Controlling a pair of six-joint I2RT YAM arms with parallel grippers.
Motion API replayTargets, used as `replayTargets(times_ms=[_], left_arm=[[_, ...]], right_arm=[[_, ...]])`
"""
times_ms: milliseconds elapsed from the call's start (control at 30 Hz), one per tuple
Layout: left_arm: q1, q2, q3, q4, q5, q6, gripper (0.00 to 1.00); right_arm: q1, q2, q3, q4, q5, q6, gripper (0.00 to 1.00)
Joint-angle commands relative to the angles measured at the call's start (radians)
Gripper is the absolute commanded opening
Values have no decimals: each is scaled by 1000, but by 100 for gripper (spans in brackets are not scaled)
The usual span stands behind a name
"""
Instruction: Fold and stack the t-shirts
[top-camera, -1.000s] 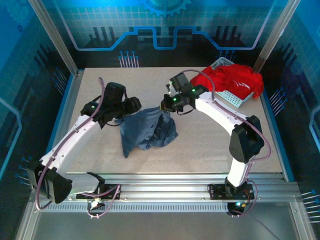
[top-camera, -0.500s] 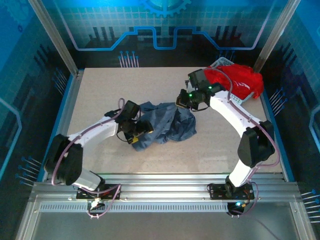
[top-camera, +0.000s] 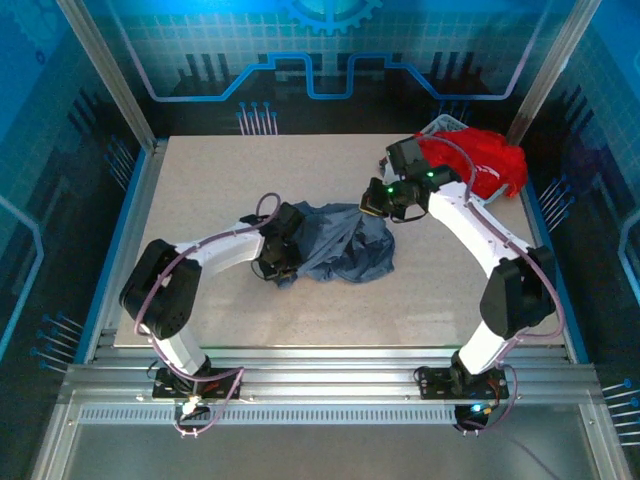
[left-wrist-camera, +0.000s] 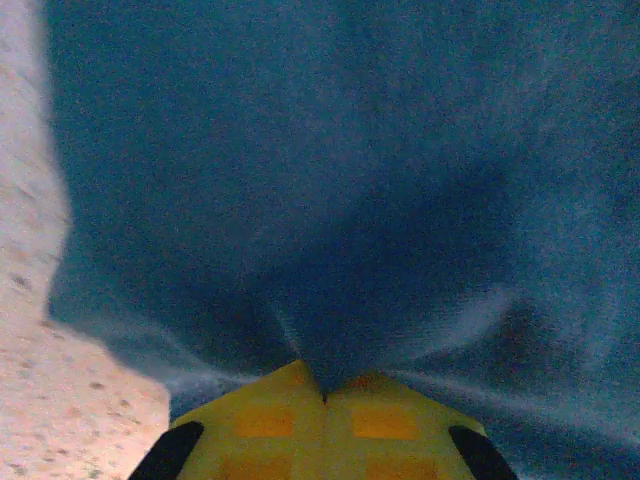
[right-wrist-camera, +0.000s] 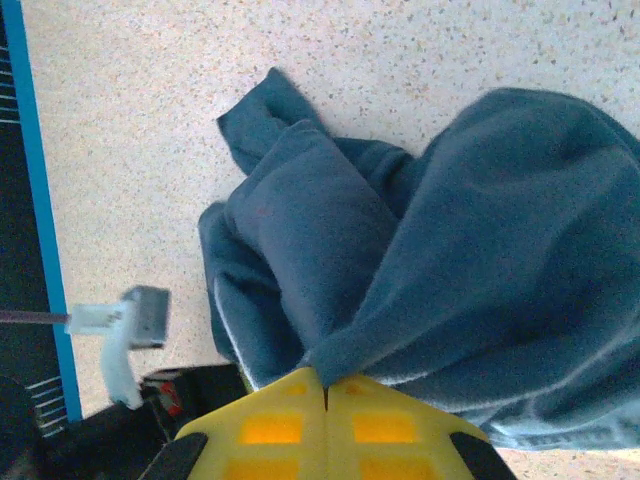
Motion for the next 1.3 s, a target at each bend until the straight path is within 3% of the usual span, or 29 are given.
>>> replayTargets(times_ms=[0, 200, 467, 633, 833, 967, 1067, 1167, 1267], left_arm=[[21, -116, 89, -108, -212, 35, 0], [120, -273, 246, -165, -271, 115, 0], [161, -371, 448, -140, -315, 228, 0], [168, -409, 532, -74, -316, 251, 0], [168, -421, 588, 72, -234, 276, 0], [183, -327, 680, 102, -179, 292, 0], [221, -187, 804, 137, -116, 280, 0], [285, 14, 1041, 129, -35, 208, 0], [329, 254, 1354, 114, 47, 150, 0]], right_arm=[[-9, -78, 2, -13, -4, -66, 0], [-9, -205, 19, 41, 22, -168, 0], [-19, -358, 72, 68, 7, -228, 0], [-19, -456, 60, 75, -47, -208, 0], [-19, -571, -10, 112, -188, -161, 0], [23, -584, -63, 110, -184, -109, 0], [85, -551, -125, 215, -159, -37, 0], [155, -465, -107, 304, -125, 21, 0], [208, -318, -13, 281, -56, 80, 0]])
